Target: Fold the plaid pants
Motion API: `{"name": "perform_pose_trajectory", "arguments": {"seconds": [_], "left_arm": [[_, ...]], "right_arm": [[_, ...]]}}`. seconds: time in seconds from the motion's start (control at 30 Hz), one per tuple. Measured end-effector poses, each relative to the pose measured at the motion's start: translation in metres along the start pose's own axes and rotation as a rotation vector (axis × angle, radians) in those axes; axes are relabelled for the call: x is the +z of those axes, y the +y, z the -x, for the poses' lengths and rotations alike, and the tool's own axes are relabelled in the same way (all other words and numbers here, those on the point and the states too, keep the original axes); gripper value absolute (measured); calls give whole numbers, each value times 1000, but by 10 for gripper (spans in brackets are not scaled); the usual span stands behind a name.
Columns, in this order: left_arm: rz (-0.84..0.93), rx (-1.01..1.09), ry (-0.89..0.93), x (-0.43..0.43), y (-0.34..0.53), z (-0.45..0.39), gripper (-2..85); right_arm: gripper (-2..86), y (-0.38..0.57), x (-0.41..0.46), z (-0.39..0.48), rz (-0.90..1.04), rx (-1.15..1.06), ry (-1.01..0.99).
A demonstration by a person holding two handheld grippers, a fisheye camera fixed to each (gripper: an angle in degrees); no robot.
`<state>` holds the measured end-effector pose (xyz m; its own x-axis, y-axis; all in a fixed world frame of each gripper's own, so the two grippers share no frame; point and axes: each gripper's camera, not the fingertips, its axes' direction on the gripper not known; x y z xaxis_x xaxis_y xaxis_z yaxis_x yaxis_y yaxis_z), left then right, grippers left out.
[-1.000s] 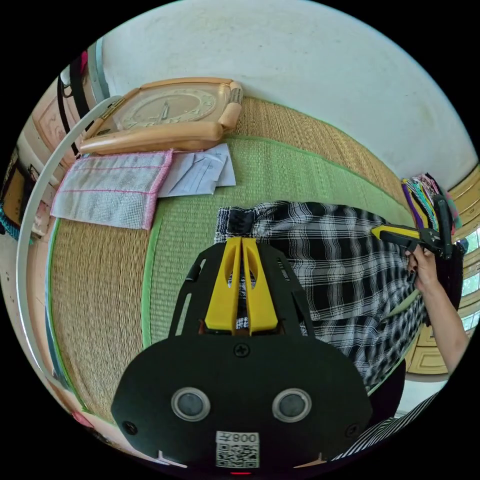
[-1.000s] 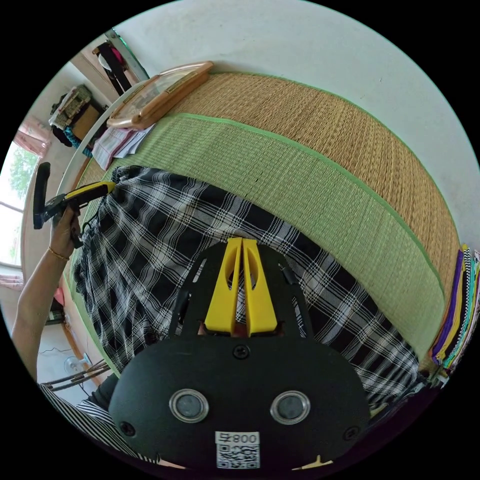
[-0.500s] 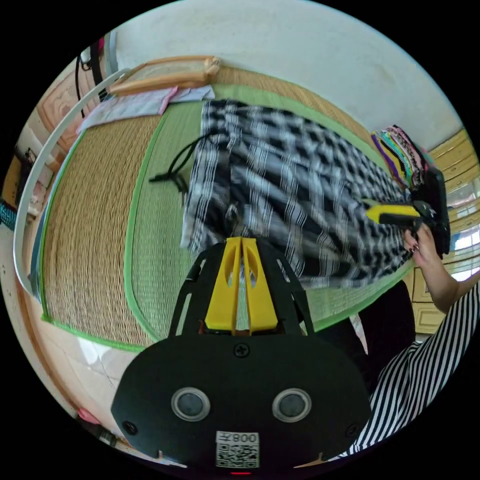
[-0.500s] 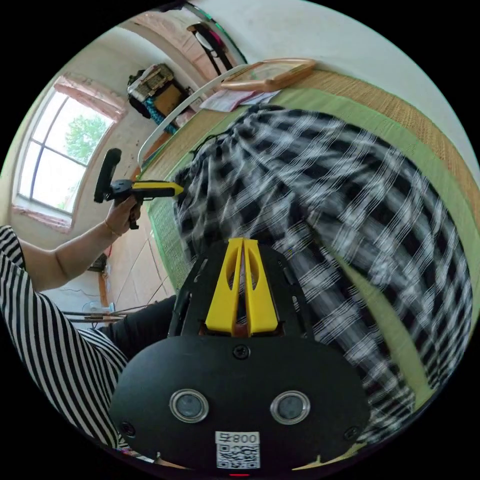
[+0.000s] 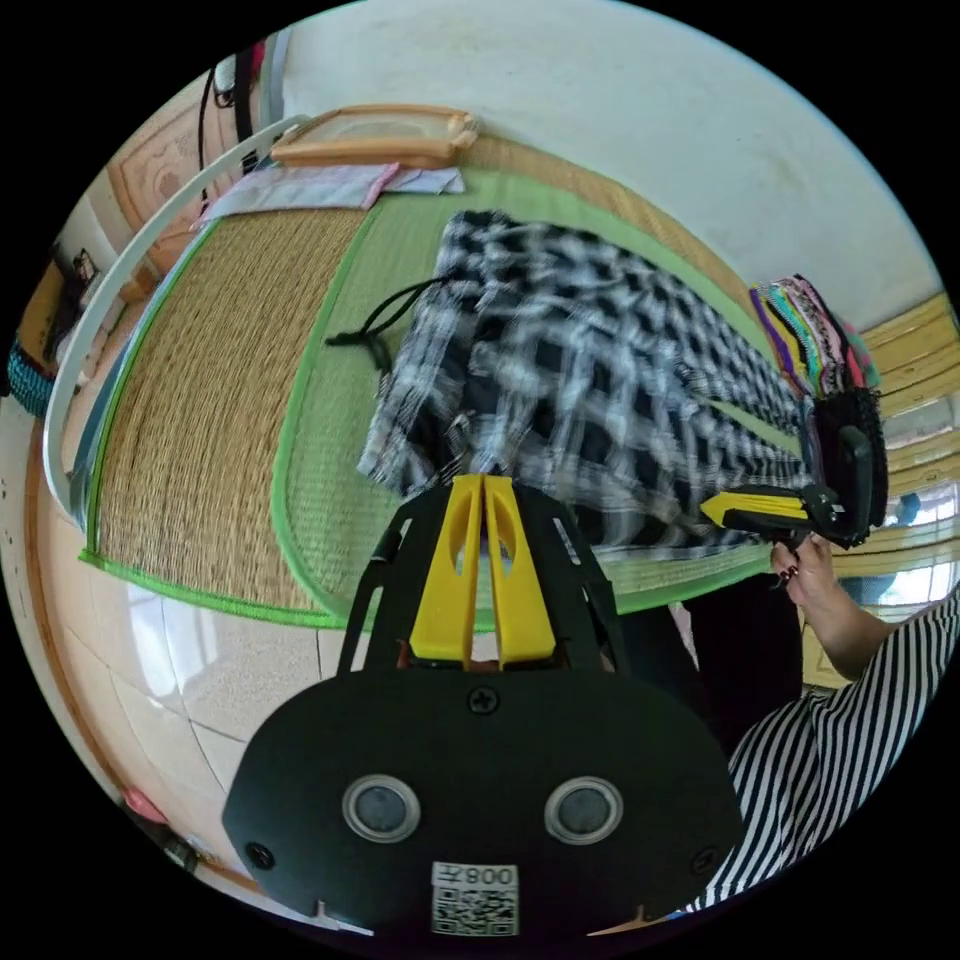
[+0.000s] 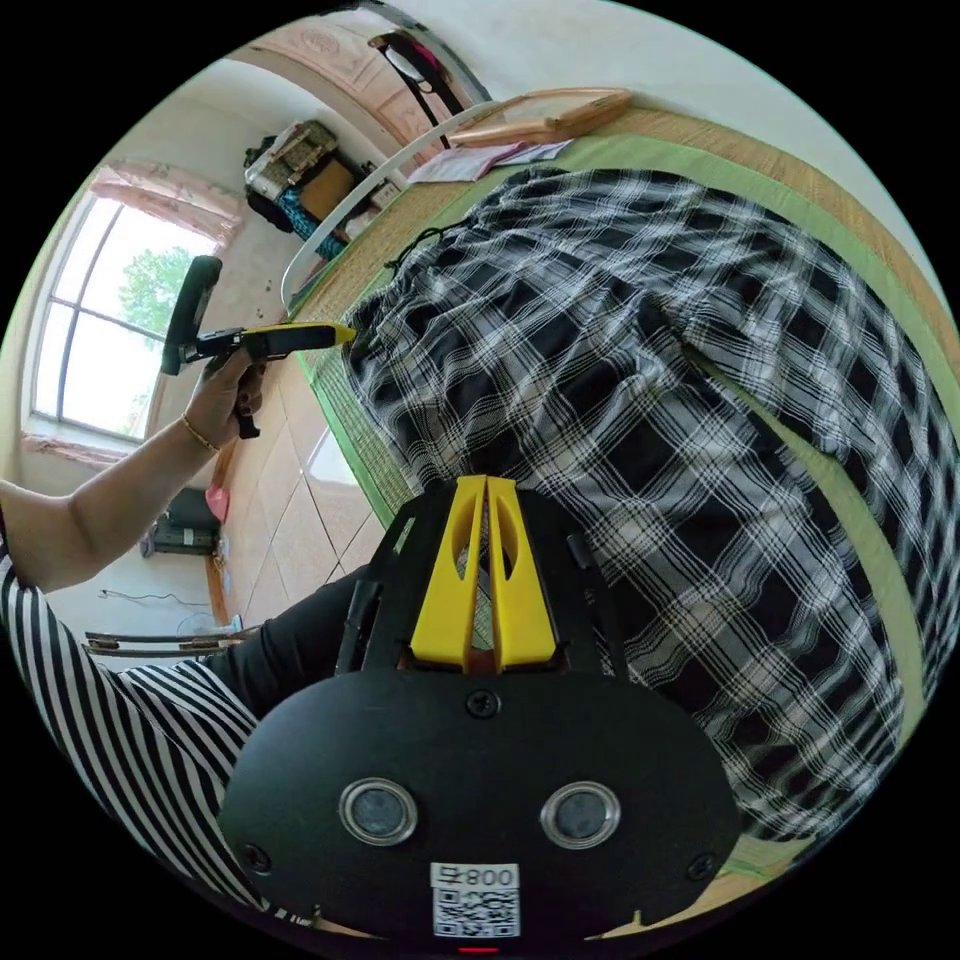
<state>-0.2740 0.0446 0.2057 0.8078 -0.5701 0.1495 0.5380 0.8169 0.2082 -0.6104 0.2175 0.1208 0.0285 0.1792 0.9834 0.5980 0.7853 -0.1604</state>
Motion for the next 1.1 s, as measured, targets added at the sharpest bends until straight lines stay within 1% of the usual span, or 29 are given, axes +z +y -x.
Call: {"name": "perform_pose_trajectory", "arguments": {"seconds": [0.1,0.17,0.3,0.33,0.37,0.4,0.43,0.47,0.53,0.63,0.67,0.73,0.93,1.07,1.1], "left_arm": [[-28,140,84,17,-42,-61,5],[-14,228,159,36,-71,-104,8],[45,452,374,95,-142,-224,24],[63,516,415,113,-160,-262,30],[75,544,430,122,-168,-281,34],[93,601,449,139,-184,-319,40],[106,645,450,155,-199,-356,45],[108,666,449,162,-206,-374,48],[120,748,441,189,-233,-443,60],[129,804,422,221,-266,-517,69],[130,811,418,227,-272,-531,71],[141,836,391,250,-295,-581,76],[140,922,289,300,-338,-691,86],[171,960,214,332,-353,-744,80],[171,960,175,340,-356,-757,65]], "right_arm": [[3,47,-30,-46,-107,102,26],[6,98,-59,-99,-200,229,80],[19,188,-104,-184,-334,430,166],[28,219,-117,-210,-368,492,206],[37,249,-130,-234,-403,550,244],[43,264,-137,-245,-423,577,259],[51,292,-149,-264,-465,615,285],[56,317,-159,-280,-493,646,318],[61,349,-169,-302,-522,689,382],[76,388,-180,-338,-542,748,478],[80,400,-182,-354,-548,770,499],[82,415,-181,-378,-544,797,523],[83,452,-161,-433,-487,848,551],[72,479,-143,-453,-488,873,526],[70,483,-142,-454,-496,876,528]]}}
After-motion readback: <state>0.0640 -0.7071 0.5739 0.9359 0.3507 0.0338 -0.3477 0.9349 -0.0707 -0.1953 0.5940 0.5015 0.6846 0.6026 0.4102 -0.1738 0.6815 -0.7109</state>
